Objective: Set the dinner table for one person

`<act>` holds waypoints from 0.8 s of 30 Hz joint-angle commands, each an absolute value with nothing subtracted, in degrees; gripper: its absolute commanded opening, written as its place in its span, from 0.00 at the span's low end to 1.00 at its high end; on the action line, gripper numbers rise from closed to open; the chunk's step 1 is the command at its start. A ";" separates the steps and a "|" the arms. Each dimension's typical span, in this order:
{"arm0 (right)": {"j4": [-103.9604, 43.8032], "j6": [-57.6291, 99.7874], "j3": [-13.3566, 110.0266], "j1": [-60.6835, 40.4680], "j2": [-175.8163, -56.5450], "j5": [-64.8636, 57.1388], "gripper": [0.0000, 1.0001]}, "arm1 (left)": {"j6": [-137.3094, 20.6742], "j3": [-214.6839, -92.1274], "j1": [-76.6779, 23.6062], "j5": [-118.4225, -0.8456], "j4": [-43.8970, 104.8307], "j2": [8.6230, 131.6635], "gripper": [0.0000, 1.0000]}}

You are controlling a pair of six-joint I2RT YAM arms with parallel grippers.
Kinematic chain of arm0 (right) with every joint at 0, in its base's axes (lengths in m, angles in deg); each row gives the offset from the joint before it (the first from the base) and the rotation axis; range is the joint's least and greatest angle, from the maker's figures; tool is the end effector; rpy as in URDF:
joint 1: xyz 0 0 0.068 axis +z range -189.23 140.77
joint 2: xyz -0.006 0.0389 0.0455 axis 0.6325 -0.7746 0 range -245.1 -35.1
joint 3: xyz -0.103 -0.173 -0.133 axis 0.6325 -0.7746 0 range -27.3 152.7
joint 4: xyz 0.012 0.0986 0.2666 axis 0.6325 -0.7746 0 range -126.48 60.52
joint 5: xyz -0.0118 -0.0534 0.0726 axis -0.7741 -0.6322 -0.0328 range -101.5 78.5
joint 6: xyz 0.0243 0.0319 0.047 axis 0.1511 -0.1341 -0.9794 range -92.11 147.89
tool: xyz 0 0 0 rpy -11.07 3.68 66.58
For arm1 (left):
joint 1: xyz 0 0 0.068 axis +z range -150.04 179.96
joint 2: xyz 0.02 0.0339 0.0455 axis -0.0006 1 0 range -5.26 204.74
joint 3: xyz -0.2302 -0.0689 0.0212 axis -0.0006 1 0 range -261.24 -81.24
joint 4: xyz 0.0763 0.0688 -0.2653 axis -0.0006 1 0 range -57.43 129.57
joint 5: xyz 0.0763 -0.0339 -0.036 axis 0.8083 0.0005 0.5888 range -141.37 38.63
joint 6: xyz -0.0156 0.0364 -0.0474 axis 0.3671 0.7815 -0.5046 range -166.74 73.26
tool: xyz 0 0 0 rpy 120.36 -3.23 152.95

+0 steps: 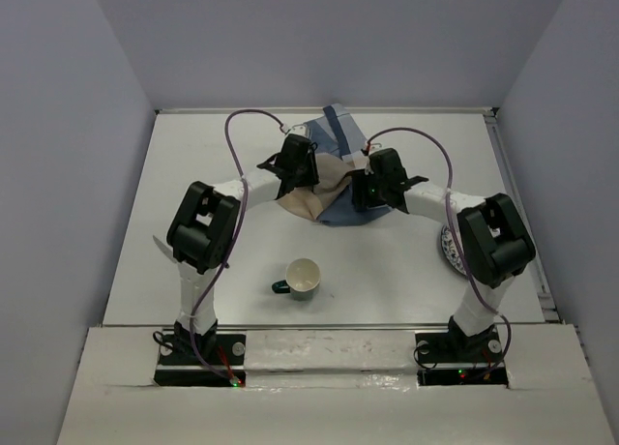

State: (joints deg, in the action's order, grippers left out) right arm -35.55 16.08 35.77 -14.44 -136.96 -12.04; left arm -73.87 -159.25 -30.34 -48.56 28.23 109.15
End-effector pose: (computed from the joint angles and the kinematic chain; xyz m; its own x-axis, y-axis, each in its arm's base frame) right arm 0.3638 0.1676 0.1327 -0.7114 -0.1031 -0.6952 -0.2735 0.9518 0.1387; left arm 0.4071 -0.2354 0.1484 -0.6213 -0.1644 -0.7661 0.2077 0.9082 -0.3633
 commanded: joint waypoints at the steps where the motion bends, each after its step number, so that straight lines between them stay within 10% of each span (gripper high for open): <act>1: -38.01 18.58 40.63 -12.61 -139.16 -14.22 0.60 | -73.37 -161.13 -29.31 -50.66 24.23 107.94 0.35; 5: -38.71 17.79 41.52 -12.60 -141.36 -16.16 0.61 | -73.81 -160.78 -27.55 -53.83 22.99 106.63 0.00; 13: -39.33 17.17 41.87 -12.60 -142.50 -20.12 0.46 | -75.56 -155.86 -21.13 -58.93 19.13 99.60 0.00; 19: -39.33 16.47 42.13 -12.08 -141.89 -19.68 0.00 | -75.30 -155.59 -20.08 -59.28 19.56 99.07 0.00; 24: -38.80 14.71 42.66 -12.08 -138.21 -19.06 0.00 | -75.92 -156.82 -15.26 -60.77 20.09 97.48 0.00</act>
State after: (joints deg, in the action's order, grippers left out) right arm -39.53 16.08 39.83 -12.56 -142.36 -18.57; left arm -75.29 -155.60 -19.17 -58.95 21.43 101.58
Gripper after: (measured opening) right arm 0.011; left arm 0.014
